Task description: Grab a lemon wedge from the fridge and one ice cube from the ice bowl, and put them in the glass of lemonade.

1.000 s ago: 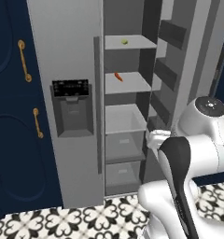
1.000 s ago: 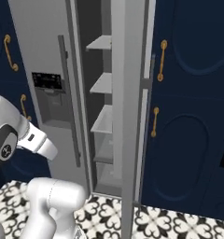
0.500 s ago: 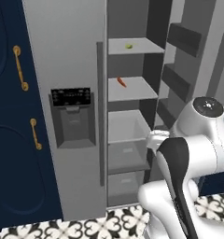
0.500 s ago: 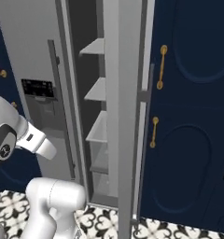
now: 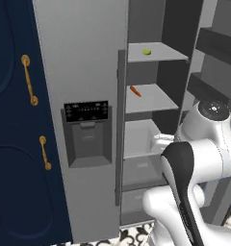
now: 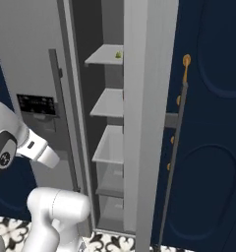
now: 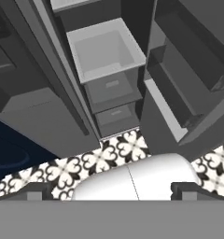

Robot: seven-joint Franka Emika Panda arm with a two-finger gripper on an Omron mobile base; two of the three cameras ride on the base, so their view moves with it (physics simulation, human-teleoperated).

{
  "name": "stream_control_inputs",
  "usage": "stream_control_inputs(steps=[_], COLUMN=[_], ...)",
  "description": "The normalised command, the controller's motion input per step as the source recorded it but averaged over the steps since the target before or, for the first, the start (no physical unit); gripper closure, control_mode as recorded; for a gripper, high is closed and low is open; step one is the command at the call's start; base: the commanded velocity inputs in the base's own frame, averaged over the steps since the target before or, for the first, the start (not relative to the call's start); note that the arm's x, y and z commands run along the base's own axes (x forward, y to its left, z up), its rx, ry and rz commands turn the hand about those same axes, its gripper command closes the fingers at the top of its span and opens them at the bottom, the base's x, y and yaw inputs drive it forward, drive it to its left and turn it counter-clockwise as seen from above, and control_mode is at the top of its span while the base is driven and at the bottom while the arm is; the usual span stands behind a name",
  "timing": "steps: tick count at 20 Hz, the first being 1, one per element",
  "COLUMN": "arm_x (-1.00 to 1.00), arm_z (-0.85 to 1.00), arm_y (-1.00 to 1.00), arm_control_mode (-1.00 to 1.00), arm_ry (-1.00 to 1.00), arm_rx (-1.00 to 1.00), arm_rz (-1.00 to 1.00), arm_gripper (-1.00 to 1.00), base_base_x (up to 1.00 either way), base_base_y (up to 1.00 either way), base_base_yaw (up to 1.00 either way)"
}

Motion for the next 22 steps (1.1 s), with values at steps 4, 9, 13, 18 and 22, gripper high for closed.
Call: stream_control_inputs(steps=[4, 9, 13, 18, 22], arm_x=[0.00, 0.00, 0.00, 0.00, 0.00], arm_z=[0.00, 0.00, 0.00, 0.00, 0.00], arm_y=[0.00, 0.00, 0.00, 0.00, 0.00], arm_control_mode=[1.00, 1.00, 1.00, 1.00, 1.00], arm_ry=[0.00, 0.00, 0.00, 0.00, 0.00], arm_rx=[0.00, 0.00, 0.00, 0.00, 0.00], arm_rz=[0.00, 0.00, 0.00, 0.00, 0.00], arm_gripper=[-1.00, -1.00, -1.00, -1.00, -1.00], base_base_x=[0.26, 0.28, 0.42, 0.50, 0.40], base_base_y=[-0.12, -0.15, -0.17, -0.19, -0.18], base_base_yaw=[-0.03, 0.00, 0.00, 0.00, 0.00])
